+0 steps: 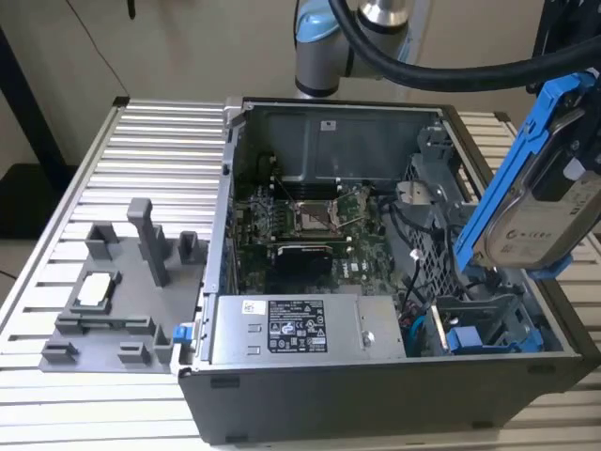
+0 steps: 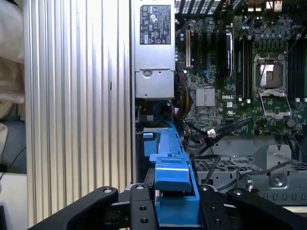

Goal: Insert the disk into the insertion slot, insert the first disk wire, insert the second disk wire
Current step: 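Insert the disk into the insertion slot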

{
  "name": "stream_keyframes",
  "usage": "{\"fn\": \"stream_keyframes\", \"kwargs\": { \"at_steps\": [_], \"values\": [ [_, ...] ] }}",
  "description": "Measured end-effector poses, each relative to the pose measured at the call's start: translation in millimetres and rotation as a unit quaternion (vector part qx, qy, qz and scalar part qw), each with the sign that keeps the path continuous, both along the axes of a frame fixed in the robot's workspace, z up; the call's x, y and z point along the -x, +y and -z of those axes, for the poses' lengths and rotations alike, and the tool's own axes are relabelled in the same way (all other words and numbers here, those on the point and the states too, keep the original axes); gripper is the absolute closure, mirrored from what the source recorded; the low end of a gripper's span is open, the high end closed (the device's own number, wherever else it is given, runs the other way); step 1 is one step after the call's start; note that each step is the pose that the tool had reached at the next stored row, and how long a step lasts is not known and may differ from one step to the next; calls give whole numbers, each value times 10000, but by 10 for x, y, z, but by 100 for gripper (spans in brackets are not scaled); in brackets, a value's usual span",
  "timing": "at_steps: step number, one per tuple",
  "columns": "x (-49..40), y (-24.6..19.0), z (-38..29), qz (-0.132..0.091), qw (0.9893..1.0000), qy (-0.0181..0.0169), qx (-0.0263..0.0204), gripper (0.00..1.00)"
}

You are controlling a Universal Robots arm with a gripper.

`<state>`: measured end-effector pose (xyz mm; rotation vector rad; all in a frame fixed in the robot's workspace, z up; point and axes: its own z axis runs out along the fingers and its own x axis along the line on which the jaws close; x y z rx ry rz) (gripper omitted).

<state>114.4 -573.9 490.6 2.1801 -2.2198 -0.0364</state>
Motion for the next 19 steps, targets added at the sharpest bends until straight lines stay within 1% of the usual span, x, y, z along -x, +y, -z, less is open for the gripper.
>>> {"fn": "stream_keyframes", "kwargs": {
  "at_steps": [1, 5, 6, 10, 12, 14, 19],
  "values": [
    [1, 0, 10, 0, 10000, -20, 0, 67],
    [1, 0, 50, -10, 9999, -124, 0, 67],
    [0, 0, 62, -19, 9999, -141, 0, 67],
    [0, 0, 120, -89, 9998, -180, -1, 67],
    [0, 0, 150, -137, 9997, -193, -1, 67],
    [0, 0, 180, -171, 9997, -198, -1, 67],
    [0, 0, 266, -171, 9996, -207, -1, 67]
  ]
}}
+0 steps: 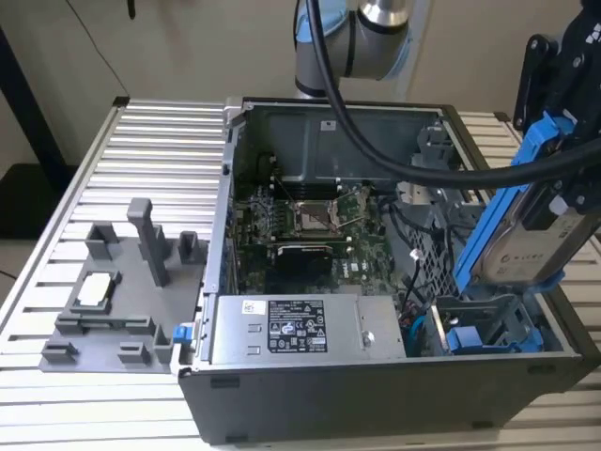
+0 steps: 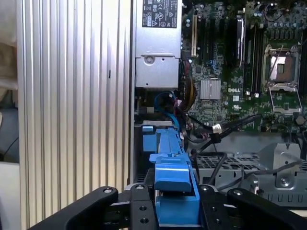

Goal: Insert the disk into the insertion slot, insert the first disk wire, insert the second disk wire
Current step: 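Insert the disk into the insertion slot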

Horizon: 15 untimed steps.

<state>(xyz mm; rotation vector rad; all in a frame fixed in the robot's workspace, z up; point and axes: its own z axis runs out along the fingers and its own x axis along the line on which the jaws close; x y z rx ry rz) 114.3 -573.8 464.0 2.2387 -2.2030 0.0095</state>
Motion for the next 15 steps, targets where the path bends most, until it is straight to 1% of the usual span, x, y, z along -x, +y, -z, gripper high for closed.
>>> {"fn": "stream_keyframes", "kwargs": {
  "at_steps": [15],
  "values": [
    [-4, 0, 201, 0, 10000, -2, 0, 67]
  ]
}}
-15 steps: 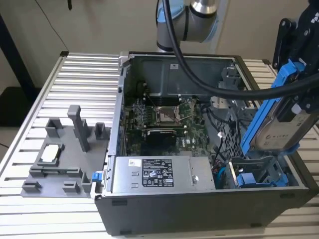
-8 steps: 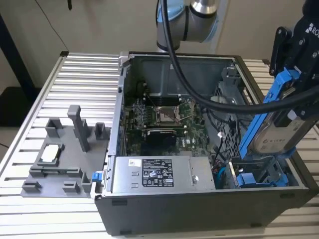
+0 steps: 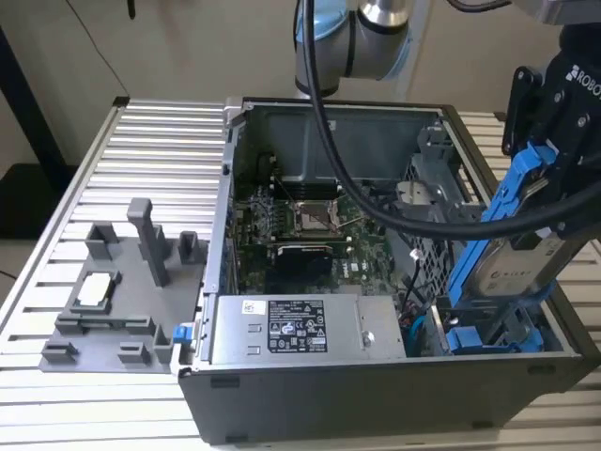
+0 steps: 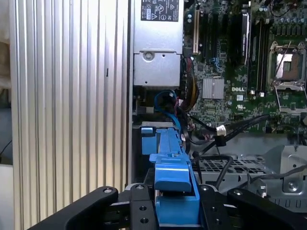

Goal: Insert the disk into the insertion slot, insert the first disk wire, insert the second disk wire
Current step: 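Insert the disk into the insertion slot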

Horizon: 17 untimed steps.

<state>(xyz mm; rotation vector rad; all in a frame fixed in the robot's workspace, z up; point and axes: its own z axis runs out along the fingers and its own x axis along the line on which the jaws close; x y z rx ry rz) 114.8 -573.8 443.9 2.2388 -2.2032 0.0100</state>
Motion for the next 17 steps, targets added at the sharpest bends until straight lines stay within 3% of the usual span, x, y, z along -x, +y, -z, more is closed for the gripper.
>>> {"fn": "stream_keyframes", "kwargs": {
  "at_steps": [17],
  "values": [
    [-55, 0, 221, 0, 10000, 7, 0, 67]
  ]
}}
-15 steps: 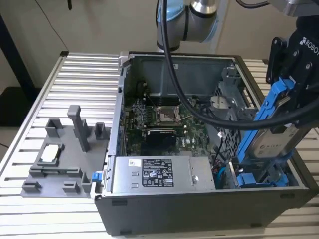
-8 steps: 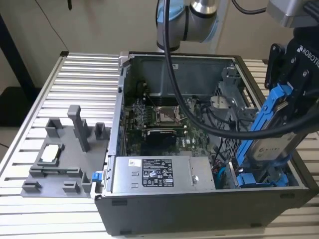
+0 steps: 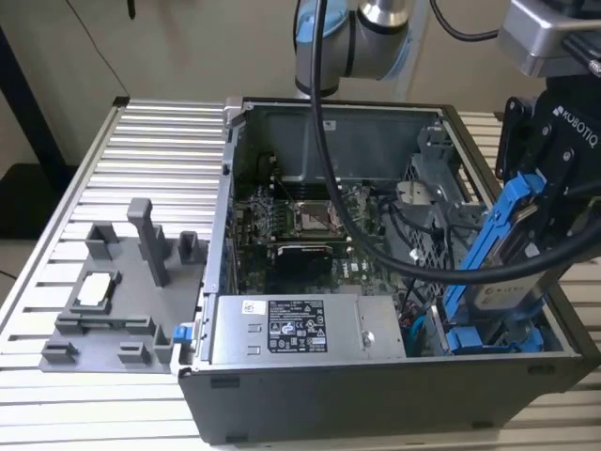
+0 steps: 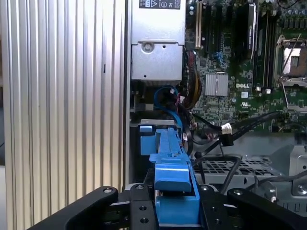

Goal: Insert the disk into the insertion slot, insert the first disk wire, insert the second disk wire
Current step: 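Insert the disk into the insertion slot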

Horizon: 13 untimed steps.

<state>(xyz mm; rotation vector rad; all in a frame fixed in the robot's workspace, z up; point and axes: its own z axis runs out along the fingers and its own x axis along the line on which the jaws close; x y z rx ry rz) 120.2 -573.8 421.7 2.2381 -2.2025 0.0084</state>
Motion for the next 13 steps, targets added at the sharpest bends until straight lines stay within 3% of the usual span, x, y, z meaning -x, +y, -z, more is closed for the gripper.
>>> {"fn": "stream_keyframes", "kwargs": {
  "at_steps": [5, 13],
  "values": [
    [0, 0, 54, 5, 10000, 60, 0, 67],
    [-20, 0, 105, 29, 10000, 61, -11, 67]
  ]
}}
